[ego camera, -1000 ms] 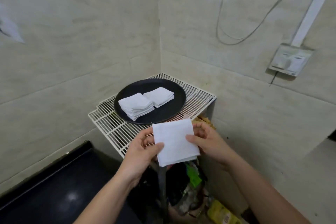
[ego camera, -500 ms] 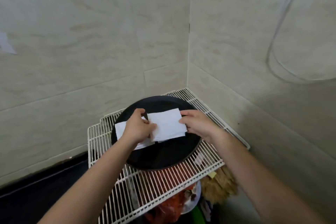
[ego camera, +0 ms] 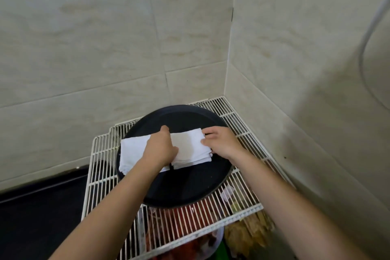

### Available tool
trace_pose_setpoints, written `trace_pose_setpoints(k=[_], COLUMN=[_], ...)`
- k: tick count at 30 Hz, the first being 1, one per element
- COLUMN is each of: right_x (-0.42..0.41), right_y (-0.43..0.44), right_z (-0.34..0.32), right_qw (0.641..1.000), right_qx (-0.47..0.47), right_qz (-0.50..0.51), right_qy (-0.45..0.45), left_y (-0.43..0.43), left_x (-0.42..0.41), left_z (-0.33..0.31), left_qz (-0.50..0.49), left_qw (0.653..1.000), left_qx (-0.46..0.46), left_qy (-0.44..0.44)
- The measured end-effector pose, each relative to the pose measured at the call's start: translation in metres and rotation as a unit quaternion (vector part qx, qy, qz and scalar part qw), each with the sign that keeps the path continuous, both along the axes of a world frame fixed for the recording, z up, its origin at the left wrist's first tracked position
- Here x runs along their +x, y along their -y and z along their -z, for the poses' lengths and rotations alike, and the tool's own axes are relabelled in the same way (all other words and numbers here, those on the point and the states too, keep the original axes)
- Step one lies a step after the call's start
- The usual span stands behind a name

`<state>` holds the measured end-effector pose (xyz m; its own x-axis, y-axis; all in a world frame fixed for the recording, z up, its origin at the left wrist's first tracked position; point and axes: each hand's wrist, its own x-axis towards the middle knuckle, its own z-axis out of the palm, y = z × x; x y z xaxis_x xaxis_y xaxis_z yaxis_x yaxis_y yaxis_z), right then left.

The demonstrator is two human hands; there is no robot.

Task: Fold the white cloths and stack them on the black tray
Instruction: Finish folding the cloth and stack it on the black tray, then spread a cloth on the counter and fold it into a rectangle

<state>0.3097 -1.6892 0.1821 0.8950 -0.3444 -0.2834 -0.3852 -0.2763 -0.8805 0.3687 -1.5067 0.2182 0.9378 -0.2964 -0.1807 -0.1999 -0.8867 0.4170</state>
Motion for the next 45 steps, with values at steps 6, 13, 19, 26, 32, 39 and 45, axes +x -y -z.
trace_pose_setpoints(k=[6,13,19,26,32,39,45], right_x=[-0.005,-0.011,-0.016,-0.045,-0.098,-0.155,-0.179], right_y=[0.002,-0.047,-0.175,-0.364,-0.551,-0.749,-0.876], right_z=[-0.018,-0.043,-0.031,-0.009,0.008,0.028,0.026], right_qw=[0.99,0.968,0.908,0.824,0.766,0.717,0.678], right_qx=[-0.118,-0.153,-0.285,-0.353,-0.36,-0.35,-0.347], right_qz=[0.024,0.026,-0.163,-0.335,-0.418,-0.502,-0.542], right_qy=[0.079,0.197,0.261,0.29,0.331,0.334,0.354], left_y=[-0.007,-0.082,-0.225,-0.393,-0.565,-0.752,-0.867], left_x=[-0.006,-0.053,-0.122,-0.208,-0.299,-0.382,-0.422], left_z=[-0.021,-0.041,0.009,0.037,0.055,0.055,0.055], left_qz=[-0.006,0.047,-0.098,-0.275,-0.381,-0.43,-0.483], left_qw=[0.999,0.959,0.953,0.916,0.88,0.852,0.826], left_qx=[-0.05,-0.174,-0.036,0.149,0.194,0.231,0.231], left_qy=[0.006,0.22,0.285,0.252,0.207,0.186,0.174])
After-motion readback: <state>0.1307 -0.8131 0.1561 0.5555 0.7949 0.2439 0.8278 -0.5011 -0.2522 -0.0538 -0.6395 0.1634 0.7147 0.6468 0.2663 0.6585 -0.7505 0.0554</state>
